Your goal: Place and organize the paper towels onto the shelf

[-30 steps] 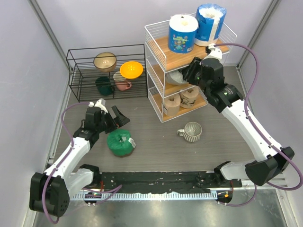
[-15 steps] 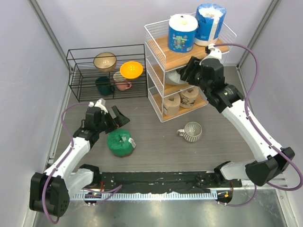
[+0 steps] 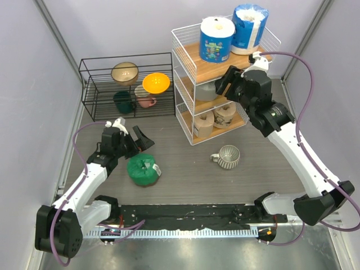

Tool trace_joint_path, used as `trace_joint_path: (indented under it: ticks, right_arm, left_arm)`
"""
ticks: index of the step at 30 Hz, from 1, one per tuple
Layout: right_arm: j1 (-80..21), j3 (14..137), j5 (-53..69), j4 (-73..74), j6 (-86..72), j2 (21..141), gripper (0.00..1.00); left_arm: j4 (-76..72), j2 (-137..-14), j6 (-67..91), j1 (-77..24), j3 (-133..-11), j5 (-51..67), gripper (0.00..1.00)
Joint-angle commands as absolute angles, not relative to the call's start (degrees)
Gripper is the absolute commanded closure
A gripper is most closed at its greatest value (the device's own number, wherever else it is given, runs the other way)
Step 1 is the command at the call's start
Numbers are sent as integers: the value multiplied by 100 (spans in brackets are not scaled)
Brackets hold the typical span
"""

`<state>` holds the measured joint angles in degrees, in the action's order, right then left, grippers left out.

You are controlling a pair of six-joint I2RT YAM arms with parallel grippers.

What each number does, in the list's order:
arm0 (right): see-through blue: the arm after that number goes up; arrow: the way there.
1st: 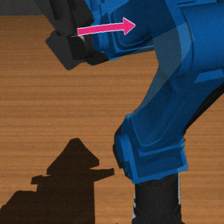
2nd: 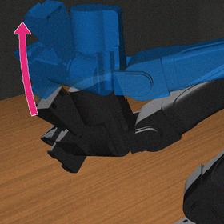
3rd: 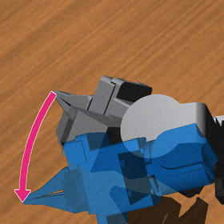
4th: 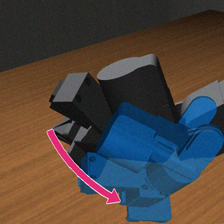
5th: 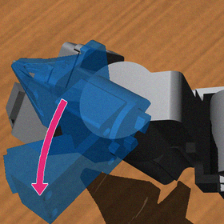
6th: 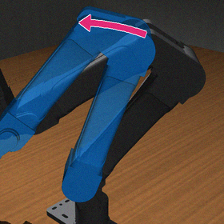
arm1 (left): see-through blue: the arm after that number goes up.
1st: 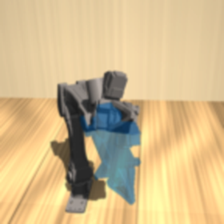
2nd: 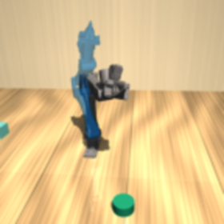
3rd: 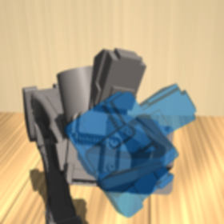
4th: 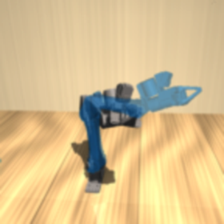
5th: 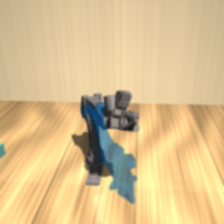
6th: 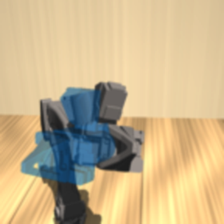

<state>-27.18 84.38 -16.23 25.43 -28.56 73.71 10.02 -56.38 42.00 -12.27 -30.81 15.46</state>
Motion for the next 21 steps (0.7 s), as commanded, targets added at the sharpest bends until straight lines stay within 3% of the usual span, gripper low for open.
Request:
trace_joint_path:
  ticks: [1,12,17,21]
  right_arm:
    - [-2681,8552,-1775,1855,-2848,7058,29]
    - [-2681,8306,-1723,1951,-2856,6716,28]
    - [-2698,7349,-942,2056,-3155,5874,27]
    - [-3355,6602,-640,2354,-3226,5423,15]
  left_arm:
    - [826,-5581,4219,-1248,-3120,1573,0]
    - [844,-5546,4219,-1248,-3103,1565,0]
    - [826,-5563,4228,-1248,-3111,1556,0]
    - [835,-5581,4219,-1248,-3155,1591,0]
